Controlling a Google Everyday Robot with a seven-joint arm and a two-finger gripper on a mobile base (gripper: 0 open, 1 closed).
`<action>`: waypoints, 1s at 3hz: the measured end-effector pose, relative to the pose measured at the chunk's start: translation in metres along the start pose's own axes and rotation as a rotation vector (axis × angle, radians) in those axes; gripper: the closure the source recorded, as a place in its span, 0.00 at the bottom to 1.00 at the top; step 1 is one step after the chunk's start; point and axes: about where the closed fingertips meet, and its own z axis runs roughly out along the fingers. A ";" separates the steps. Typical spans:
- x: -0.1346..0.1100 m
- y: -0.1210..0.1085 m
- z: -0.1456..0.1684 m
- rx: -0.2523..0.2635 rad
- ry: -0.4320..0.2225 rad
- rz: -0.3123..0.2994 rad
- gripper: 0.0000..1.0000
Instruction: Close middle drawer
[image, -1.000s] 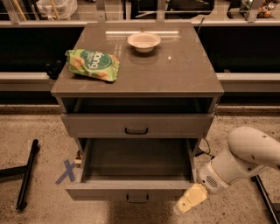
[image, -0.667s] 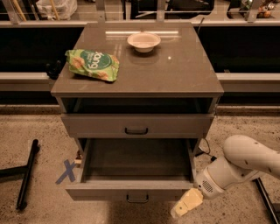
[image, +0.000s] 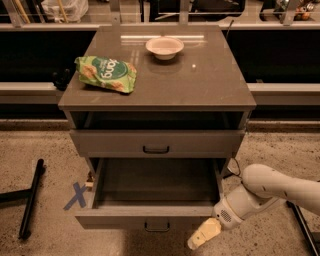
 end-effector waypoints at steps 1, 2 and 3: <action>0.000 0.000 0.000 -0.001 0.000 0.000 0.00; 0.002 -0.006 0.007 0.005 0.007 0.025 0.00; 0.009 -0.011 0.013 0.015 0.015 0.068 0.00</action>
Offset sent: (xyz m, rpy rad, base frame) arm 0.0014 -0.0024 -0.0185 -0.0344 0.0321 -0.0387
